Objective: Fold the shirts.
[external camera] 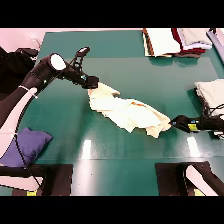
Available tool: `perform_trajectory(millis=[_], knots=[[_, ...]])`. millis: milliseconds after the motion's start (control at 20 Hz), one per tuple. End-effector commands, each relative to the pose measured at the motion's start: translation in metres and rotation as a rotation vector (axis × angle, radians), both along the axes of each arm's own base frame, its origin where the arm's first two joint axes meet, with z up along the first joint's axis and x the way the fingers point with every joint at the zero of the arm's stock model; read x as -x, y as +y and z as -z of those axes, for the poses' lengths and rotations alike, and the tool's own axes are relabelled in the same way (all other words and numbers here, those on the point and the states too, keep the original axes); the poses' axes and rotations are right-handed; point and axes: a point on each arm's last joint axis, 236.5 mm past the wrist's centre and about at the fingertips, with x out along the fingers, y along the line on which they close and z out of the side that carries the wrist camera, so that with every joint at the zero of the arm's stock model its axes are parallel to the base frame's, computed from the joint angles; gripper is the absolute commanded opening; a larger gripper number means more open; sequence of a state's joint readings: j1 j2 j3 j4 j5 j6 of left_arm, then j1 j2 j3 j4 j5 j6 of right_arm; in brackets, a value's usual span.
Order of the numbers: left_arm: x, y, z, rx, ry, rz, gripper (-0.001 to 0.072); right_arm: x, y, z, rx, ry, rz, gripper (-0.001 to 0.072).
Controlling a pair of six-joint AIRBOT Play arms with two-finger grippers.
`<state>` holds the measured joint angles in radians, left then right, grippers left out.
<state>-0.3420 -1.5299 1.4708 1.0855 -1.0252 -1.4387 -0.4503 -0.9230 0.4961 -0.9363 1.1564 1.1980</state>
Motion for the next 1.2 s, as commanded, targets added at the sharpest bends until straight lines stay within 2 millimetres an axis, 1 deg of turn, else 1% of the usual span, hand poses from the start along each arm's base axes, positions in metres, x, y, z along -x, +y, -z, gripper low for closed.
perform_trajectory(millis=[0,50,100,150,200,250,300,350,400,450,500,550,600,650,700,750,800,850,900,1000,1050,1100,1150], knots=[[0.001,0.000,0.000,-0.001,0.004,0.001,0.0025,-0.014,0.020,0.012,-0.086,-0.016,-0.025,0.0407],[0.001,0.000,0.000,-0.001,0.005,0.002,0.0025,-0.021,0.025,0.014,-0.088,-0.034,-0.039,0.0277],[0.001,0.000,-0.001,0.000,0.003,0.001,0.0024,-0.025,0.030,0.015,-0.073,-0.041,-0.066,0.0058],[0.000,0.001,-0.005,-0.001,-0.011,0.000,0.0024,-0.032,0.033,0.011,-0.055,-0.062,-0.101,0.0021],[-0.002,0.005,-0.016,-0.009,-0.049,-0.004,0.0024,-0.042,0.034,-0.001,-0.034,-0.098,-0.134,0.0020],[-0.006,0.011,-0.038,-0.021,-0.114,-0.011,0.0024,-0.056,0.034,-0.024,-0.011,-0.165,-0.157,0.0020],[-0.009,0.021,-0.069,-0.033,-0.195,-0.022,0.0024,-0.070,0.032,-0.054,0.021,-0.248,-0.176,0.0020],[-0.010,0.031,-0.105,-0.031,-0.281,-0.036,0.0024,-0.083,0.029,-0.091,0.057,-0.348,-0.186,0.0020],[-0.007,0.042,-0.152,-0.014,-0.379,-0.058,0.0024,-0.093,0.024,-0.137,0.113,-0.463,-0.197,0.0020],[0.001,0.053,-0.197,0.011,-0.473,-0.080,0.0024,-0.098,0.022,-0.186,0.162,-0.577,-0.191,0.0020],[0.013,0.064,-0.242,0.037,-0.566,-0.101,0.0024,-0.097,0.018,-0.232,0.214,-0.674,-0.175,0.0020],[0.032,0.075,-0.288,0.064,-0.665,-0.117,0.0024,-0.092,0.015,-0.278,0.263,-0.766,-0.148,0.0020],[0.054,0.084,-0.329,0.085,-0.757,-0.128,0.0024,-0.085,0.013,-0.316,0.309,-0.843,-0.126,0.0019],[0.076,0.092,-0.360,0.098,-0.833,-0.136,0.0024,-0.074,0.011,-0.352,0.354,-0.915,-0.108,0.0019],[0.100,0.098,-0.390,0.121,-0.903,-0.140,0.0024,-0.063,0.011,-0.380,0.387,-0.970,-0.094,0.0019],[0.121,0.104,-0.413,0.139,-0.961,-0.145,0.0024,-0.051,0.011,-0.405,0.415,-1.020,-0.081,0.0019],[0.142,0.110,-0.435,0.159,-1.020,-0.150,0.0024,-0.042,0.013,-0.423,0.433,-1.059,-0.078,0.0019],[0.160,0.115,-0.450,0.174,-1.063,-0.153,0.0023,-0.034,0.016,-0.438,0.446,-1.092,-0.079,0.0019],[0.172,0.118,-0.464,0.186,-1.099,-0.156,0.0023,-0.028,0.019,-0.447,0.446,-1.103,-0.082,0.0019],[0.192,0.123,-0.490,0.205,-1.166,-0.155,0.0023,-0.024,0.022,-0.456,0.428,-1.090,-0.090,0.0019],[0.198,0.125,-0.499,0.212,-1.194,-0.158,0.0023,-0.024,0.024,-0.457,0.425,-1.070,-0.106,0.0018],[0.201,0.126,-0.504,0.216,-1.213,-0.161,0.0023,-0.024,0.025,-0.455,0.415,-1.044,-0.117,0.0019],[0.197,0.126,-0.505,0.203,-1.225,-0.159,0.0023,-0.027,0.026,-0.452,0.394,-1.012,-0.119,0.0019]])
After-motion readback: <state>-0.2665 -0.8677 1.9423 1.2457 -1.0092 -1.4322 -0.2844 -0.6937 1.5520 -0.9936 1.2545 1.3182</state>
